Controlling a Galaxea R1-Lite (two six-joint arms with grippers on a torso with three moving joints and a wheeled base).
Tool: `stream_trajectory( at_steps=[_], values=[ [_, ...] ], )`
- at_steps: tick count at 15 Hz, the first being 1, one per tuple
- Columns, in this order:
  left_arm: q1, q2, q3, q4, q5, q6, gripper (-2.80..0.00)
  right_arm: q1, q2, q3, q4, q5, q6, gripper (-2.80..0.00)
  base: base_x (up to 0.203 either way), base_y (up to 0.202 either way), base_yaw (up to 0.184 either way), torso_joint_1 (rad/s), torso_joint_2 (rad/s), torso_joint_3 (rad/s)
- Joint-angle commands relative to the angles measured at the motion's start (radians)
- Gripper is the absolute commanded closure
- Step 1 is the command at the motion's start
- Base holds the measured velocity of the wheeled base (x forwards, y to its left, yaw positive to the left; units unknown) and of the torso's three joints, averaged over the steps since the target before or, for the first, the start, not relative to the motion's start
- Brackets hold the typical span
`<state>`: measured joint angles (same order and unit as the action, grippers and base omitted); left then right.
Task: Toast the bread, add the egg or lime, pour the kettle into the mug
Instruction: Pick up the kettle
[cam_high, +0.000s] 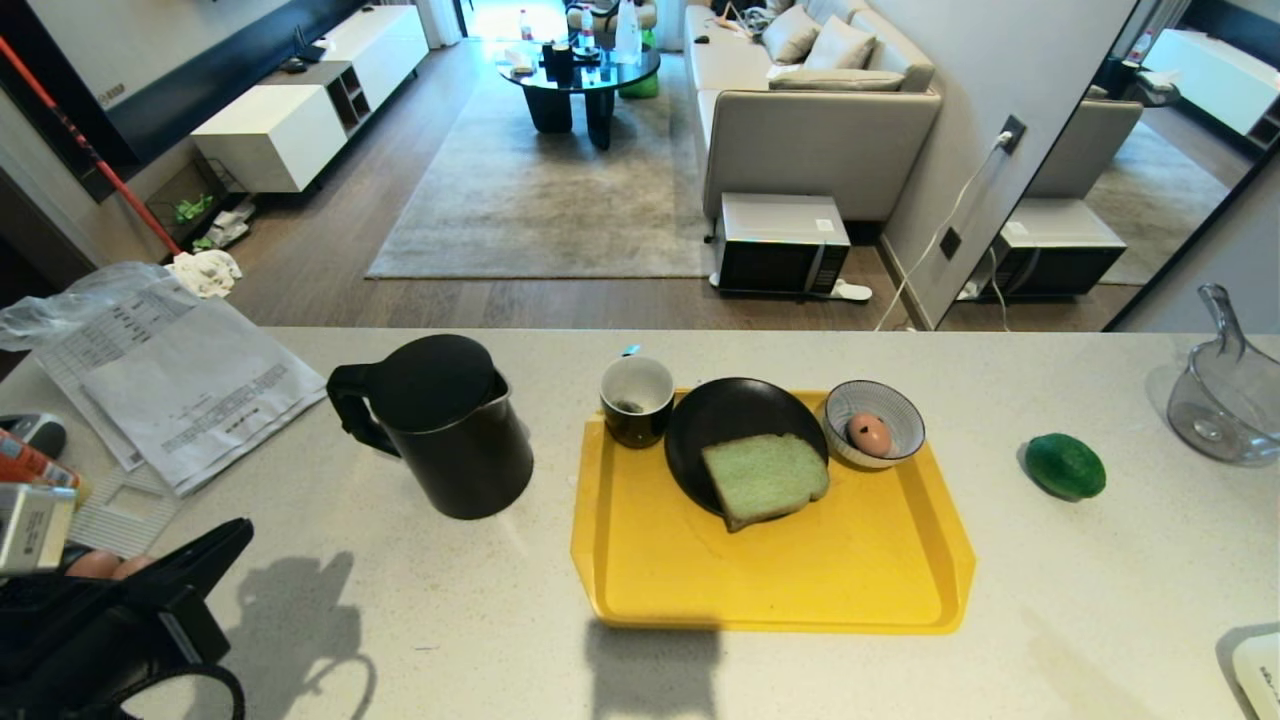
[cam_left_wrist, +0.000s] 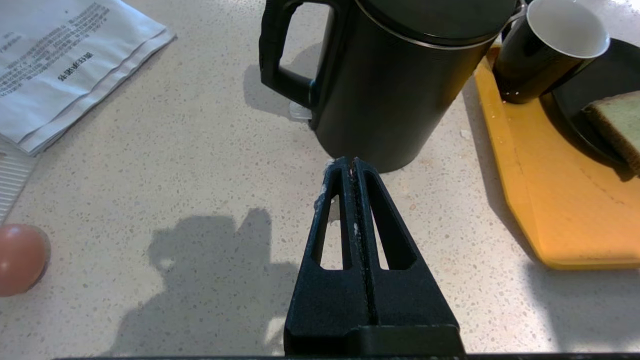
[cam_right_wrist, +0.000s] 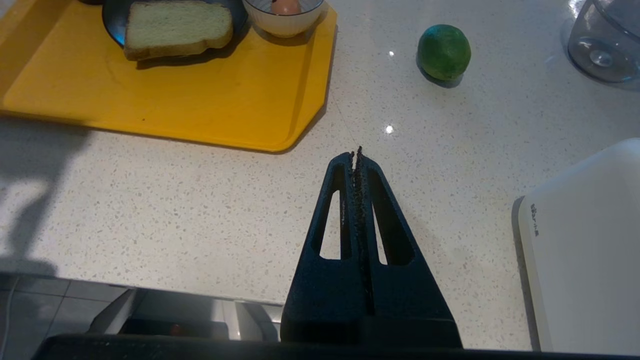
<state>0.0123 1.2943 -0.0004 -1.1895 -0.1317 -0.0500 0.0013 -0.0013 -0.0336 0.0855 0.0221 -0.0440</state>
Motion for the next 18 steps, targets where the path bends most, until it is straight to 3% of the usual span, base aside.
stream_trajectory(
  at_steps=[1, 3, 6, 9, 12, 15, 18],
  values=[
    [0.004, 0.082, 0.016, -0.025, 0.000, -0.008, -2.80, 0.000, 0.001, 0.000, 0.000, 0.001, 0.000, 0.00, 0.000, 0.000, 0.000, 0.000, 0.00, 0.000],
    [0.042, 0.138, 0.004, -0.031, -0.011, -0.008, -2.80, 0.000, 0.001, 0.000, 0.000, 0.001, 0.000, 0.00, 0.000, 0.000, 0.000, 0.000, 0.00, 0.000],
    [0.101, 0.236, -0.034, -0.073, -0.097, -0.002, -2.80, 0.000, 0.001, 0.000, 0.000, 0.001, 0.000, 0.00, 0.000, 0.000, 0.000, 0.000, 0.00, 0.000],
    [0.202, 0.294, -0.061, -0.110, -0.242, 0.000, -2.80, 0.000, 0.001, 0.000, 0.002, 0.001, 0.000, 0.00, 0.000, 0.000, 0.000, 0.000, 0.00, 0.000],
    [0.310, 0.373, -0.162, -0.122, -0.381, 0.007, -2.80, 0.000, 0.001, 0.000, 0.000, 0.001, 0.000, 0.00, 0.000, 0.000, 0.000, 0.000, 0.00, 0.000],
    [0.395, 0.431, -0.228, -0.116, -0.565, 0.061, -2.80, 0.000, 0.001, 0.000, 0.000, 0.001, 0.000, 0.00, 0.000, 0.000, 0.000, 0.000, 0.00, 0.000],
    [0.415, 0.489, -0.276, -0.114, -0.642, 0.091, -2.80, 0.000, 0.001, 0.000, 0.000, 0.001, 0.000, 0.00, 0.000, 0.000, 0.000, 0.000, 0.00, 0.000]
  ],
)
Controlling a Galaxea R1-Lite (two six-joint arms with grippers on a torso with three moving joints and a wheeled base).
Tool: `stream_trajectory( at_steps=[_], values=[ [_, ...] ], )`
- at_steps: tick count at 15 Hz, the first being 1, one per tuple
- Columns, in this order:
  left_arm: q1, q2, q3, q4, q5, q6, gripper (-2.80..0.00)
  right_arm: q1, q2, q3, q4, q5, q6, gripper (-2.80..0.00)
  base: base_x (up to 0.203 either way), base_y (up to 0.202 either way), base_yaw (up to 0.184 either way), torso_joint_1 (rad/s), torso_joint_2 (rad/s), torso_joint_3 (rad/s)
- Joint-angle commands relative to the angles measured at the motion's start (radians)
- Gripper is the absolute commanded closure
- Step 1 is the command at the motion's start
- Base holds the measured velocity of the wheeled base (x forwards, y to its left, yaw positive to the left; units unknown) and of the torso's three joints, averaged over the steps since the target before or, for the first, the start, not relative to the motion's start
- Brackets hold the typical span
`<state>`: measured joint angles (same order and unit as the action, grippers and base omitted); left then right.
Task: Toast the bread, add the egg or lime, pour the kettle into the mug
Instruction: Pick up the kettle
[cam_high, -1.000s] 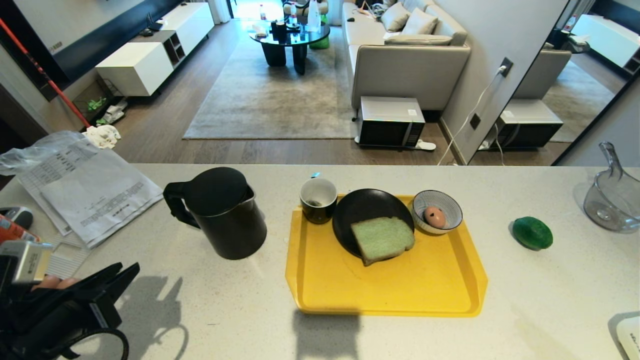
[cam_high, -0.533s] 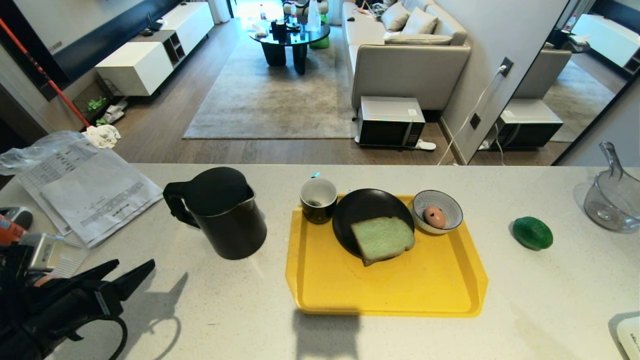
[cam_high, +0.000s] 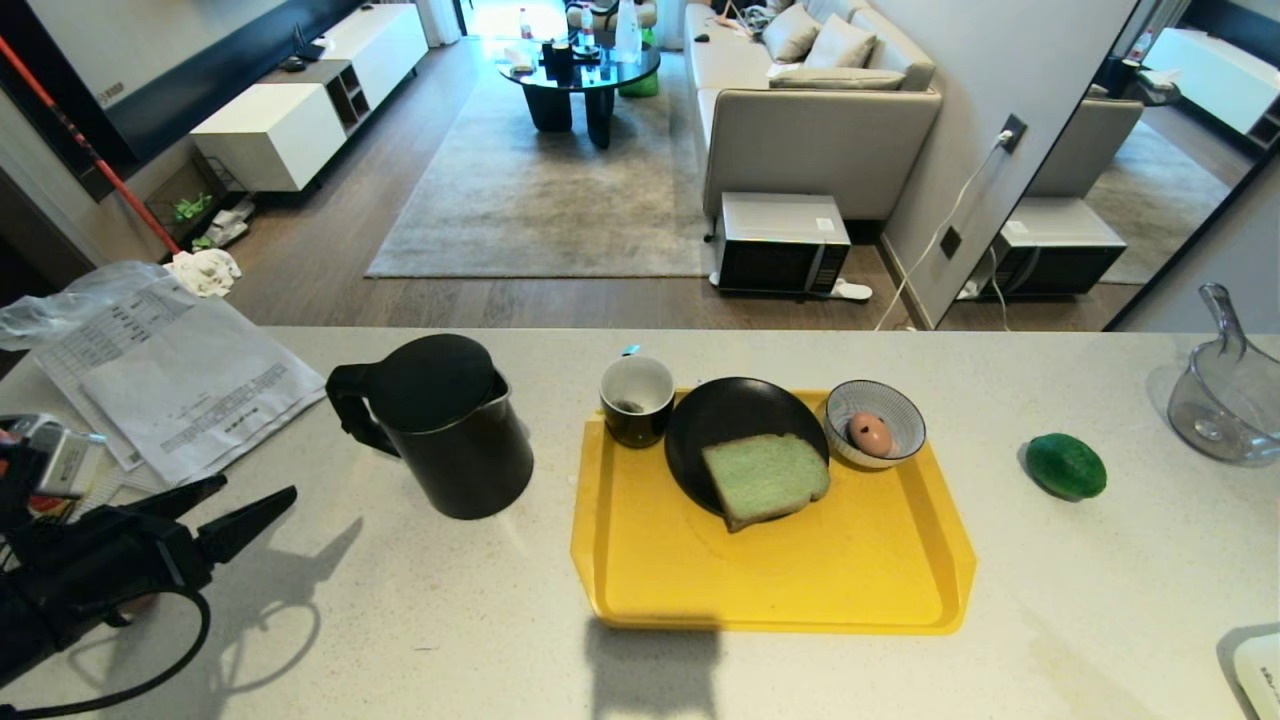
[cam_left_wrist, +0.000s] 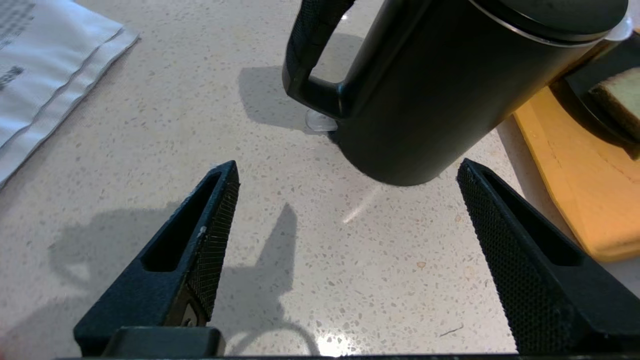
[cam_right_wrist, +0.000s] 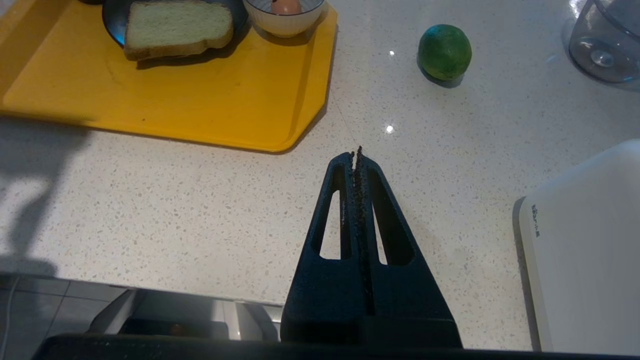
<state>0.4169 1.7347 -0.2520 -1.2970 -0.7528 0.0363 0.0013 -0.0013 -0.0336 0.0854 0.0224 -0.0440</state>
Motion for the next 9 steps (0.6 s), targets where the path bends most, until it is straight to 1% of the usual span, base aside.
stream_trajectory(
  at_steps=[1, 4, 9],
  values=[
    [0.010, 0.065, -0.042, -0.007, -0.037, 0.009, -2.80, 0.000, 0.001, 0.000, 0.000, 0.001, 0.000, 0.00, 0.000, 0.000, 0.000, 0.000, 0.00, 0.000],
    [0.010, 0.132, -0.116, -0.011, -0.053, 0.027, -2.80, 0.000, 0.001, 0.000, 0.000, 0.001, 0.000, 0.00, 0.000, 0.000, 0.000, 0.000, 0.00, 0.000],
    [0.016, 0.236, -0.219, -0.011, -0.054, 0.039, -2.80, 0.000, 0.001, 0.000, 0.000, 0.001, 0.000, 0.00, 0.000, 0.000, 0.000, 0.000, 0.00, 0.000]
  ],
)
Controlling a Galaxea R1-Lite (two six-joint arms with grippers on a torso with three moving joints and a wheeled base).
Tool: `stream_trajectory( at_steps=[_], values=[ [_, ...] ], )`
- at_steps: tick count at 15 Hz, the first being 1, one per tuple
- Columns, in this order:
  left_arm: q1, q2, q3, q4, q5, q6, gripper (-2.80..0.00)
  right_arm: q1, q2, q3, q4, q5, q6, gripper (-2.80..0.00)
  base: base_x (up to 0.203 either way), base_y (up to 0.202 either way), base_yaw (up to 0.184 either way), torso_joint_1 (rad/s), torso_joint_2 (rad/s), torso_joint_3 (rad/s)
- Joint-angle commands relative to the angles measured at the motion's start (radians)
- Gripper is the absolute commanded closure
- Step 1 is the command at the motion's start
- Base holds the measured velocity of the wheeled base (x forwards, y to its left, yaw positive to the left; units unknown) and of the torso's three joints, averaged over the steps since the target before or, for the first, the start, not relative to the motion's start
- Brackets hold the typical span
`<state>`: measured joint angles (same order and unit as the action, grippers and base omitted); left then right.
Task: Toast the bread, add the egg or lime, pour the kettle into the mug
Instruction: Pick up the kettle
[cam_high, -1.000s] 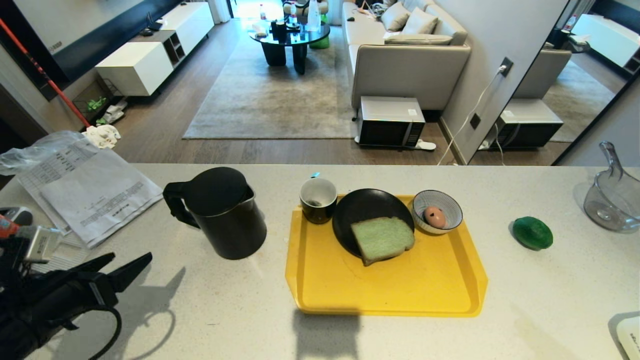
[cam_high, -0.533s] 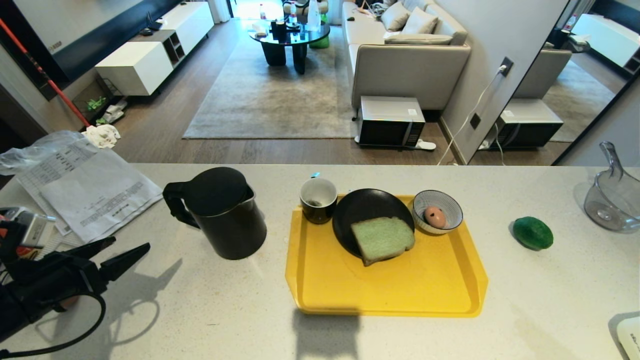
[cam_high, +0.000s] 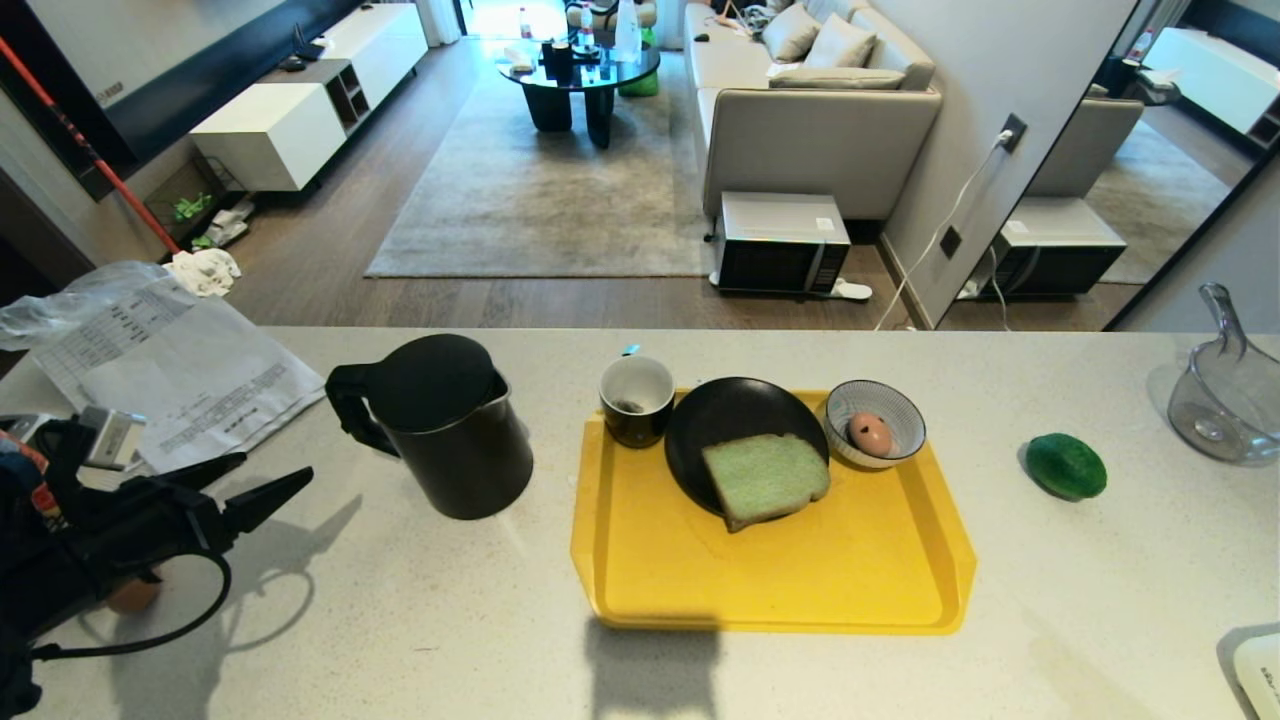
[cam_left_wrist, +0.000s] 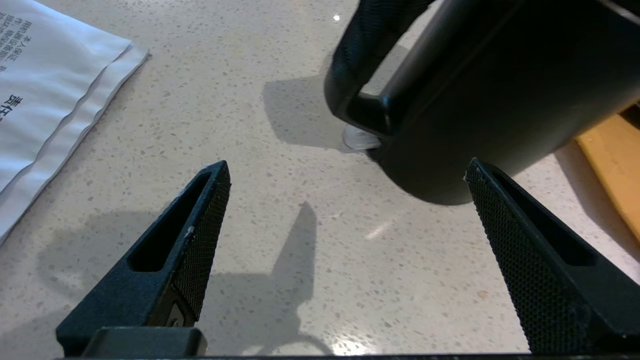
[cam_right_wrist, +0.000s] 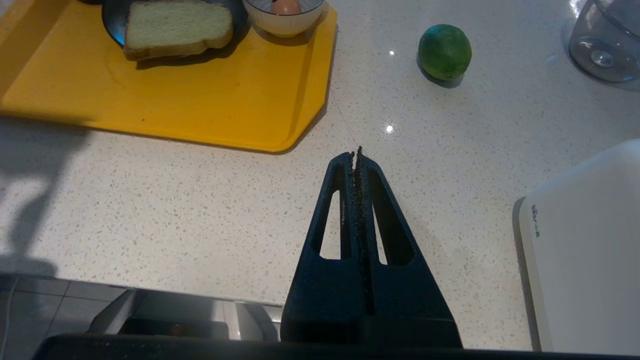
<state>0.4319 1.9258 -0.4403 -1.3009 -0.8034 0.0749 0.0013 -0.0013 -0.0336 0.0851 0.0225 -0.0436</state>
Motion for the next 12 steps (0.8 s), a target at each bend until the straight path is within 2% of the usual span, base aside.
stream_trajectory(
  at_steps=[1, 12],
  values=[
    [0.001, 0.064, -0.055, -0.007, -0.003, 0.000, -2.80, 0.000, 0.001, 0.000, 0.001, 0.000, -0.001, 0.00, 0.000, 0.000, 0.000, 0.000, 0.00, 0.000],
    [-0.064, 0.188, -0.277, -0.003, -0.012, 0.000, -2.80, 0.000, 0.001, 0.000, 0.001, 0.000, -0.001, 0.00, 0.000, 0.000, 0.000, 0.000, 0.00, 0.000]
  ],
)
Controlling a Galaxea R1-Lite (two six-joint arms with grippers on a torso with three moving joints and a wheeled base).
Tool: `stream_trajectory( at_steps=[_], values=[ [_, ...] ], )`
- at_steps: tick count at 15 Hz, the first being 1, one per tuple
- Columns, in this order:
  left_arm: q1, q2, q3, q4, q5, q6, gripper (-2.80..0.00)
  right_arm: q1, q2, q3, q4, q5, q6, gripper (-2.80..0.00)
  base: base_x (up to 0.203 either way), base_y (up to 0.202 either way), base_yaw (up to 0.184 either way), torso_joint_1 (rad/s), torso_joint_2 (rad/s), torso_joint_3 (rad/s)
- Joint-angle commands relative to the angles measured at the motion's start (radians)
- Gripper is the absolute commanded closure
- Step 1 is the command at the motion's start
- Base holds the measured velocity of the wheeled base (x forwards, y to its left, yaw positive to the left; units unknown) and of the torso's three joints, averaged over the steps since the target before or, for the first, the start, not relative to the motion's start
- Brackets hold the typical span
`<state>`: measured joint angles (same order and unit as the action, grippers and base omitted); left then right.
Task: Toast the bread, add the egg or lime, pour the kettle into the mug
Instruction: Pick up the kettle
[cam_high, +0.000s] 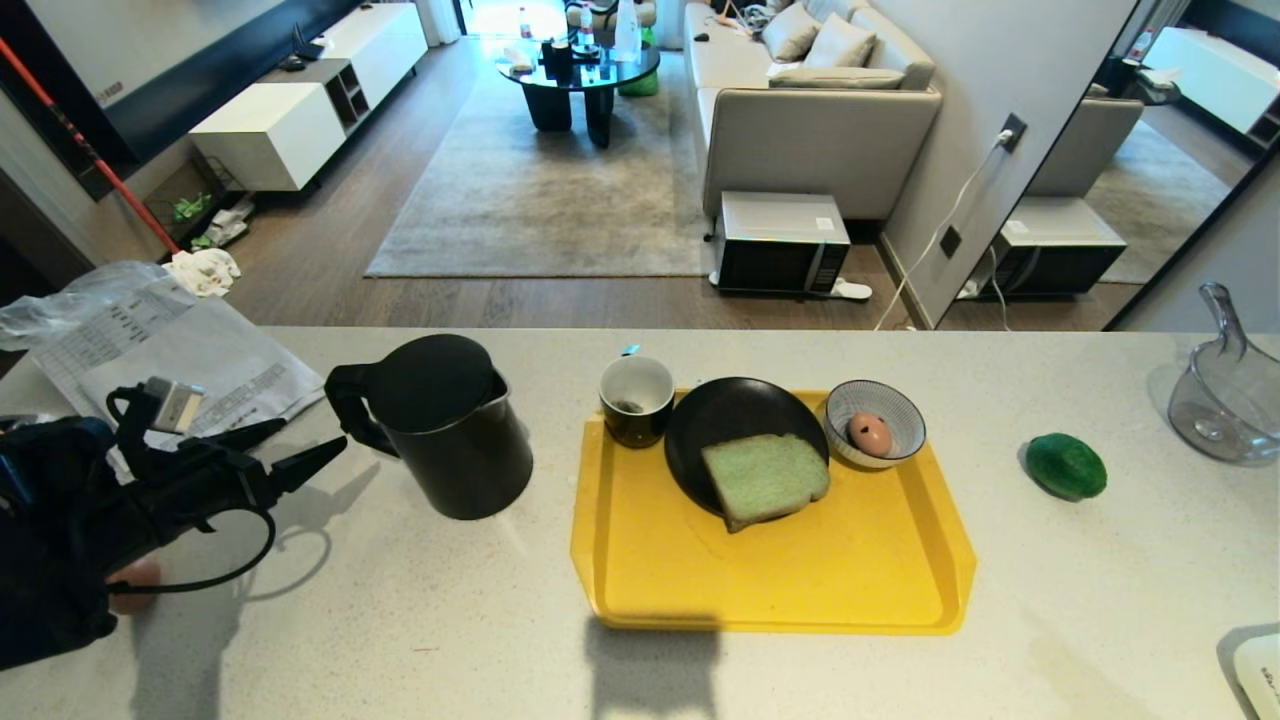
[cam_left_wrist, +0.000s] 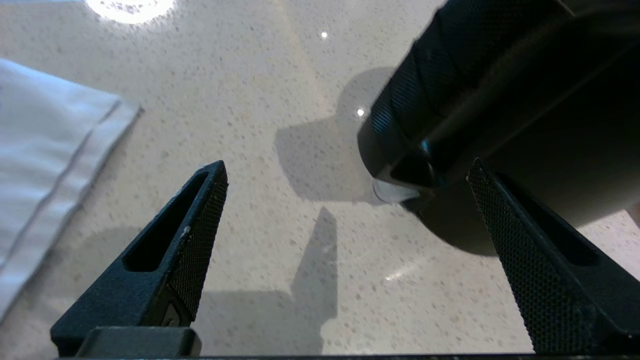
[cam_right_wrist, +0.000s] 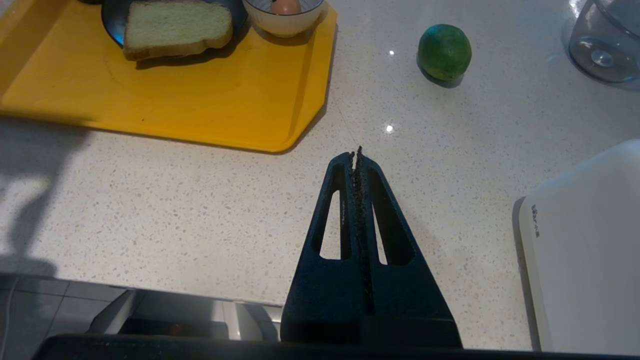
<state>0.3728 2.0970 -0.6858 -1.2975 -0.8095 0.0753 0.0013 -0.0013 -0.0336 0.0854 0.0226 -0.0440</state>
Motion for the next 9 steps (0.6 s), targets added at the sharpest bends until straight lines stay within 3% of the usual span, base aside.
stream_trajectory(
  at_steps=[1, 3, 9],
  values=[
    [-0.007, 0.027, -0.042, -0.006, -0.029, 0.001, -2.80, 0.000, 0.001, 0.000, 0.001, 0.000, 0.000, 0.00, 0.000, 0.000, 0.000, 0.000, 0.00, 0.000],
    [-0.020, 0.027, -0.040, -0.006, -0.067, 0.006, -2.80, 0.000, 0.001, 0.000, 0.001, 0.000, 0.000, 0.00, 0.000, 0.000, 0.000, 0.000, 0.00, 0.000],
    [-0.034, 0.022, -0.043, 0.003, -0.087, 0.006, -2.80, 0.000, 0.001, 0.000, 0.001, 0.000, 0.000, 0.00, 0.000, 0.000, 0.000, 0.000, 0.00, 0.000]
  ],
)
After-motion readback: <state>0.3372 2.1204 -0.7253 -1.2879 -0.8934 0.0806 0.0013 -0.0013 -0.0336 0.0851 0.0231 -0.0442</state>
